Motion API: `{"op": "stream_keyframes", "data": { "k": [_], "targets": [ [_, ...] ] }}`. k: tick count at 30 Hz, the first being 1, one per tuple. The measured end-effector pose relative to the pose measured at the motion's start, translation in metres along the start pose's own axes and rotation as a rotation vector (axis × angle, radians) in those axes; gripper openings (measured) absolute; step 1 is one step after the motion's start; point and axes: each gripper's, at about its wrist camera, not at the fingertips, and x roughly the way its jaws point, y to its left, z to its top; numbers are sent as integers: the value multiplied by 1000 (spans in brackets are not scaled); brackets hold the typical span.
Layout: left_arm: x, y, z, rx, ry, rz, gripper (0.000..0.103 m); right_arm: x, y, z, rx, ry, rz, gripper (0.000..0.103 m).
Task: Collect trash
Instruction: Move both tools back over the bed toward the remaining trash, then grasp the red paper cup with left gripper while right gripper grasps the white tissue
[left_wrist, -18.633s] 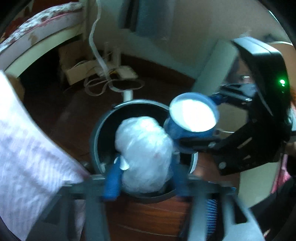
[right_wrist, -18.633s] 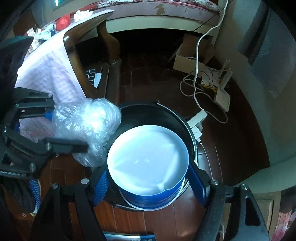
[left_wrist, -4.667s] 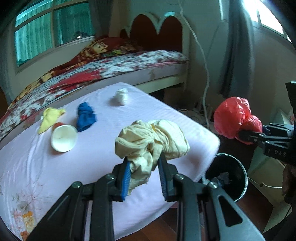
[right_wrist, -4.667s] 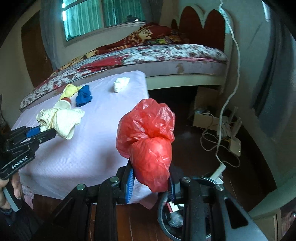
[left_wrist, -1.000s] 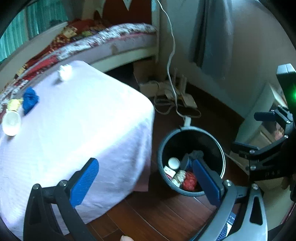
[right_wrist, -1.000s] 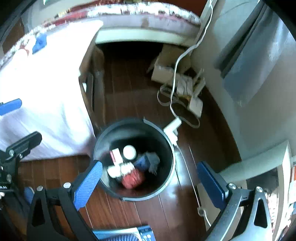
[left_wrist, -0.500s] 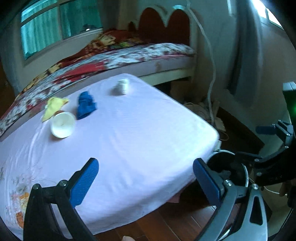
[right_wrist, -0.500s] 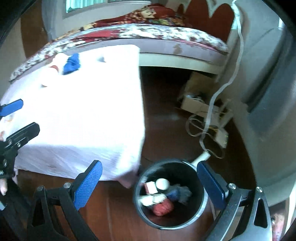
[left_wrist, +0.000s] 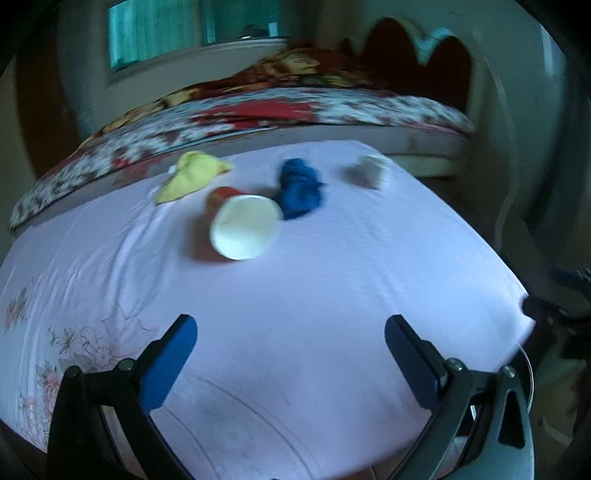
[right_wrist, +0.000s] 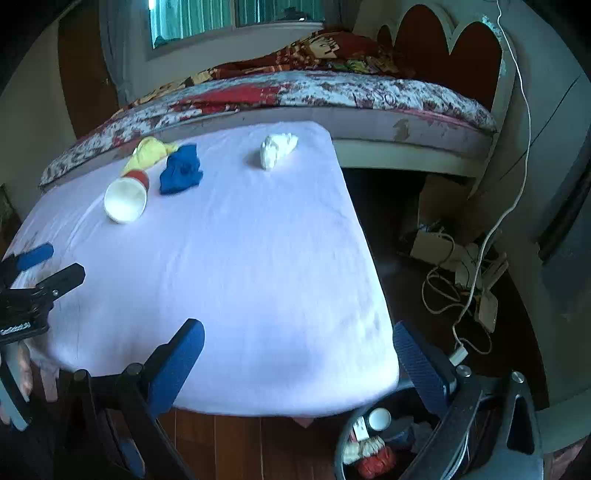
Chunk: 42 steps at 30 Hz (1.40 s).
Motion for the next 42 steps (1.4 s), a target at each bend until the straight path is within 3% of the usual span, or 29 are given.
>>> {"op": "stream_keyframes", "data": {
  "k": [3, 7, 11, 17, 23, 28, 32, 34, 35, 36, 39, 42],
  "targets": [
    [18, 8, 19, -39, -14, 45, 101, 11, 5, 16, -9, -42, -31, 103],
    [46, 10, 46, -81, -28, 96, 101, 48, 13, 50, -7, -27, -43, 103],
    [71, 18, 61, -144, -9, 89, 101, 81, 20, 85, -12, -29, -36, 103],
    [103, 24, 68, -139, 28, 91, 100, 122, 32, 116, -33, -13, -17, 103],
    [116, 45, 63, -128, 54, 72, 83, 160, 37, 143, -1, -3, 21, 103],
    [111, 58, 58, -120, 39, 16, 79, 184, 39, 164, 36, 4, 17, 98],
    [106, 65, 58, -127, 26, -27, 71, 196, 35, 174, 71, 20, 21, 82],
    [104, 69, 59, -129, 15, -42, 65, 202, 34, 175, 77, 43, 34, 62],
    [103, 69, 59, -129, 16, -51, 61, 205, 33, 175, 77, 58, 47, 40],
    [102, 70, 59, -127, 12, -61, 55, 205, 33, 174, 78, 64, 60, 28],
    [98, 71, 59, -126, 6, -84, 46, 196, 35, 168, 56, 53, 64, 16],
    [94, 69, 59, -125, -6, -107, 43, 180, 36, 162, 36, 26, 79, 15]
  ]
}}
